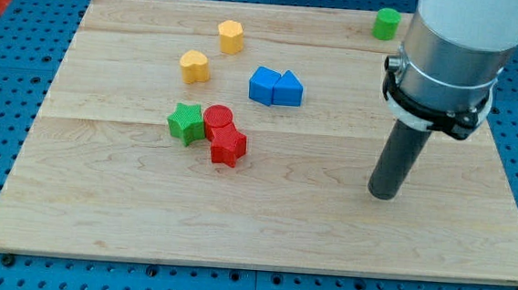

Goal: Nudge the green star up a bit

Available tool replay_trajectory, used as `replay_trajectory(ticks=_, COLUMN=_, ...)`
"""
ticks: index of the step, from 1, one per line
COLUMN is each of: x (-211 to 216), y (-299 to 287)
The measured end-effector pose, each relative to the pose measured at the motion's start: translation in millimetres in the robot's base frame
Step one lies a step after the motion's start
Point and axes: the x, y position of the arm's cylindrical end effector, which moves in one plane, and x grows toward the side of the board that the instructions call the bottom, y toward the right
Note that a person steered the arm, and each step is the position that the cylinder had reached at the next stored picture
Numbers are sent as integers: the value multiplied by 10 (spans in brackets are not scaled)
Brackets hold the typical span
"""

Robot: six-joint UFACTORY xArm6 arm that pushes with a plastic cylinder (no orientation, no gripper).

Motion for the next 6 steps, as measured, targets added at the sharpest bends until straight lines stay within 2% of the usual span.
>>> replay_trajectory(ticks=1, x=373, y=-290)
replay_trajectory(ticks=2, x=499, y=-1129)
replay_trajectory(ticks=3, x=288, y=-1952)
replay_trajectory(ticks=4, x=-377, y=-2280)
replay_trajectory(ticks=6, x=-1199, y=-2626)
